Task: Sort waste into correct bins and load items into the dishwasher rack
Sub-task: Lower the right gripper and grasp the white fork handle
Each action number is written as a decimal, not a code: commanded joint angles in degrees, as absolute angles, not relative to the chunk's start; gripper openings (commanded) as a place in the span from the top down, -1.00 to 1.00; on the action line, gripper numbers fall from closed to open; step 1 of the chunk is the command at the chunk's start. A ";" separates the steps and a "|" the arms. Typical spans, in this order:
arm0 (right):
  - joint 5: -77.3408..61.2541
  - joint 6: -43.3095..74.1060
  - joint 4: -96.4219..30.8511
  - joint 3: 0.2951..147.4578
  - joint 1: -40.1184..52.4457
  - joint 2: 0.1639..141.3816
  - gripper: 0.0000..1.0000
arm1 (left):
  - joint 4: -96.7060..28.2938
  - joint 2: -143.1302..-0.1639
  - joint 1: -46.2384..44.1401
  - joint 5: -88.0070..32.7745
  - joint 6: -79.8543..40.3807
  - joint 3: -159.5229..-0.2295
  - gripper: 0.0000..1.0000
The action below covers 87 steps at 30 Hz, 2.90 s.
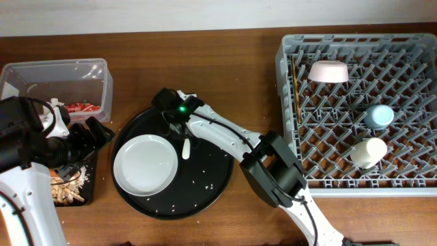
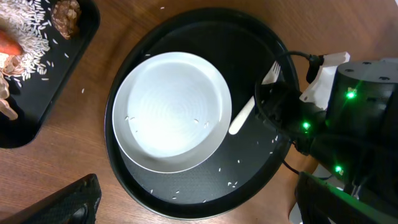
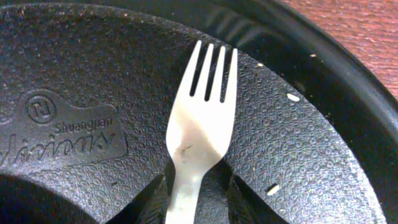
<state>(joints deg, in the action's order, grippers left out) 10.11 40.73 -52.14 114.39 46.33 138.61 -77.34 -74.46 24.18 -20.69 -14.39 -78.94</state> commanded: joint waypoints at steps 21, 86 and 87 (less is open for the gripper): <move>12.25 43.48 -58.74 116.86 43.46 140.62 0.64 | -77.38 -74.08 24.45 -20.51 -14.74 -78.94 -0.98; -6.20 24.40 -62.57 122.67 36.88 141.21 -0.15 | -77.38 -74.08 24.45 -20.51 -14.74 -78.94 -0.98; -6.20 24.38 -62.24 122.67 37.06 141.62 -0.14 | -77.38 -74.06 24.45 -20.51 -14.74 -78.94 -0.98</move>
<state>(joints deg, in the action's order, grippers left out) -6.98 24.84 -62.76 122.63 36.58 139.94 -77.32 -74.46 24.18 -20.69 -14.41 -78.94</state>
